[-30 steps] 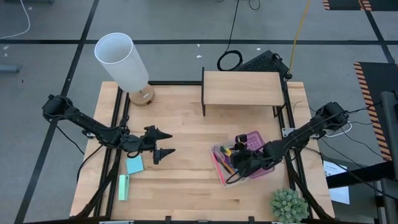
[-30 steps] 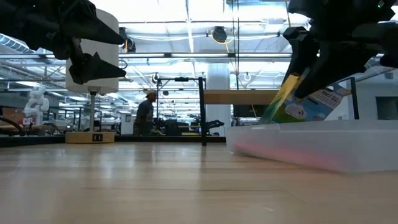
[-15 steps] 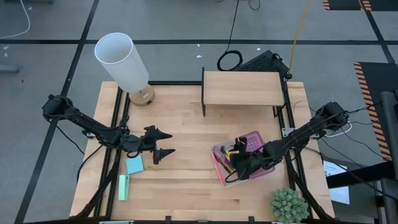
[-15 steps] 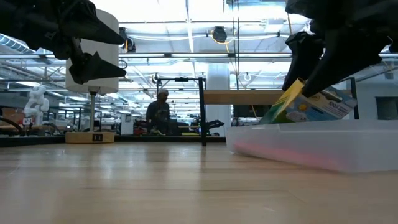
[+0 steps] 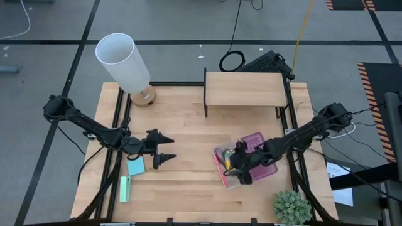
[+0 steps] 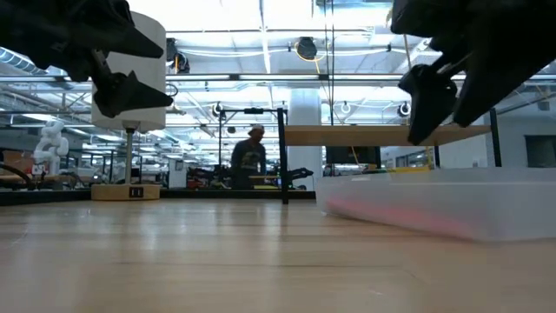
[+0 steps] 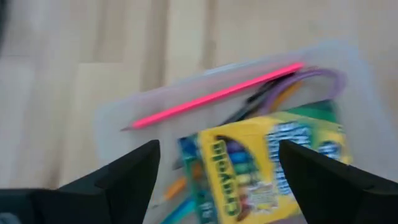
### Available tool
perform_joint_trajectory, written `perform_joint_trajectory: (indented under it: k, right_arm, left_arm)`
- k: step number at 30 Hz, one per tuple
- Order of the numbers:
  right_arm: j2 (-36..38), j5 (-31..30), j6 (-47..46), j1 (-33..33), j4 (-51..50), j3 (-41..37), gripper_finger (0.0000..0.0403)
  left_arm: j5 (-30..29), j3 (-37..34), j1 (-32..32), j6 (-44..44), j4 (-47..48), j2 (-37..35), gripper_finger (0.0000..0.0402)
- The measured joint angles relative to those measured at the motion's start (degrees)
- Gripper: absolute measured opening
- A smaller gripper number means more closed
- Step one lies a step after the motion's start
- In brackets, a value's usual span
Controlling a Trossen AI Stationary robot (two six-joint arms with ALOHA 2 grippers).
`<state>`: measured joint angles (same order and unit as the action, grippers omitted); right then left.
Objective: Pack school essentials
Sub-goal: Put the yellow crayon box into the purple supply box, then put the blue sticky notes into the purple supply box
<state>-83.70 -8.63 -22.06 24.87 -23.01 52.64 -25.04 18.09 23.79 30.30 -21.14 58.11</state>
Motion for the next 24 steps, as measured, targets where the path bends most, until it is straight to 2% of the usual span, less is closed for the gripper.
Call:
perform_joint_trajectory:
  k: [5, 8, 11, 14, 20, 24]
  right_arm:
    - [0.00, 8.83, 2.57, -1.79, 2.10, 0.00, 0.0330]
    - [0.00, 10.05, 5.38, -2.04, 4.55, 0.00, 0.0323]
    - [0.00, 6.76, 6.85, -2.02, 8.06, 0.00, 0.0313]
    - [0.00, 0.95, 8.42, -2.00, 10.62, 0.00, 0.0304]
    - [0.00, -8.10, 14.34, -2.45, 13.53, -0.02, 0.0290]
    - [0.00, -9.73, 17.87, -3.99, 16.07, -0.02, 0.0285]
  left_arm:
    - [0.00, 0.00, 1.78, 0.35, 0.23, 0.00, 0.0388]
    - [0.18, 0.00, 3.57, 1.40, 1.85, 0.00, 0.0388]
    - [0.39, 0.00, 5.50, 3.00, 5.63, 0.00, 0.0388]
    - [0.06, 0.06, 6.96, 6.72, 11.19, 0.00, 0.0388]
    - [-0.20, 6.12, 9.10, 16.81, 33.73, 0.04, 0.0388]
    - [0.14, 11.67, 10.09, 23.26, 47.87, 0.02, 0.0388]
